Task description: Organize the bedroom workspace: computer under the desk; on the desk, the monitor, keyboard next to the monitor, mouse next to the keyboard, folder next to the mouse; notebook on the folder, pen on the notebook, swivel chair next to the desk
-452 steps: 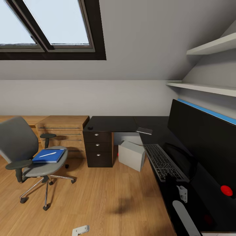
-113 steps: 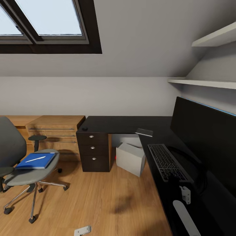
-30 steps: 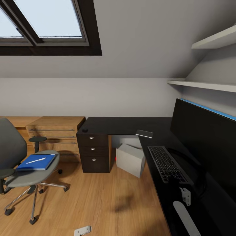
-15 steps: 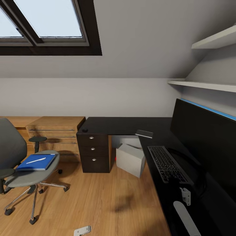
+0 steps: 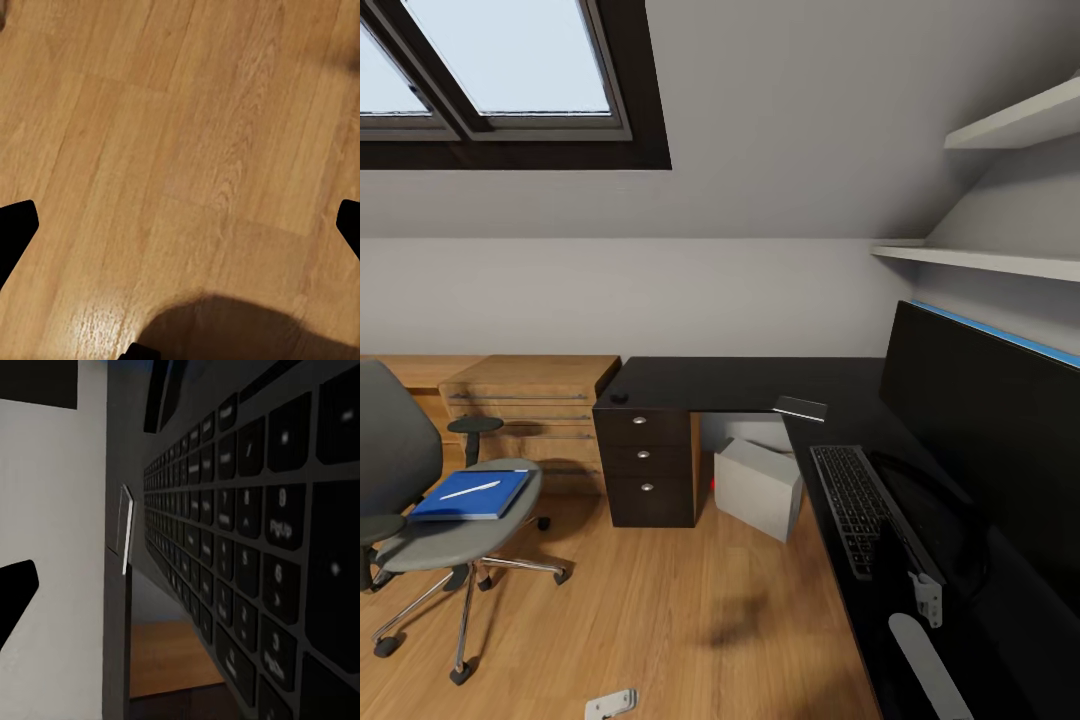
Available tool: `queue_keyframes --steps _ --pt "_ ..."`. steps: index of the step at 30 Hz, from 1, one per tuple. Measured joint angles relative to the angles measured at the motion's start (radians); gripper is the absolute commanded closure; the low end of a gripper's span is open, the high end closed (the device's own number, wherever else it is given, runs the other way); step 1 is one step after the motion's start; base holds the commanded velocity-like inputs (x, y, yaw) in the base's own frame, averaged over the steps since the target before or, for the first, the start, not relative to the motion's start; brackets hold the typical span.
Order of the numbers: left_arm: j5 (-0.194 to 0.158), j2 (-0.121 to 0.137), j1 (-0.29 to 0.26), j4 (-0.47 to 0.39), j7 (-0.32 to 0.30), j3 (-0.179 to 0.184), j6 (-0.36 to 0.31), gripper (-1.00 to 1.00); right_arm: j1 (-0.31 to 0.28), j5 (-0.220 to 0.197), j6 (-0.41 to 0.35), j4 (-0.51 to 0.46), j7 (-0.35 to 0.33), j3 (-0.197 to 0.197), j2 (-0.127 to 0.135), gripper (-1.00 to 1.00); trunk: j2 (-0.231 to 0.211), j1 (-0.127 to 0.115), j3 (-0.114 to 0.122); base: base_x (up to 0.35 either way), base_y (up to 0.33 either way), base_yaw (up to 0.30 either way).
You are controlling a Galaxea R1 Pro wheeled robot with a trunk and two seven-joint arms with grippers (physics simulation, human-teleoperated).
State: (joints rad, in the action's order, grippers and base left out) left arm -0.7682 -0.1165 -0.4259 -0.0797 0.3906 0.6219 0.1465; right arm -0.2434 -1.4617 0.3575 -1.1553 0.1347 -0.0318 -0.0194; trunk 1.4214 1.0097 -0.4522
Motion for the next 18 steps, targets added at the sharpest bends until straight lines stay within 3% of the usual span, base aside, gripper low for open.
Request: queue_keyframes --steps 9,18 --pt "0.000 0.001 0.000 0.000 0.000 0.000 0.001 -1.00 0.000 0.000 0.001 0.000 0.000 0.000 0.000 -1.00 0.000 0.000 0.000 -0.002 -0.001 0.000" --pt "0.000 0.001 0.000 0.000 0.000 0.000 0.002 -1.00 0.000 0.000 0.001 0.000 -0.001 0.000 0.000 -1.00 0.000 0.000 0.000 -0.088 -0.075 0.000"
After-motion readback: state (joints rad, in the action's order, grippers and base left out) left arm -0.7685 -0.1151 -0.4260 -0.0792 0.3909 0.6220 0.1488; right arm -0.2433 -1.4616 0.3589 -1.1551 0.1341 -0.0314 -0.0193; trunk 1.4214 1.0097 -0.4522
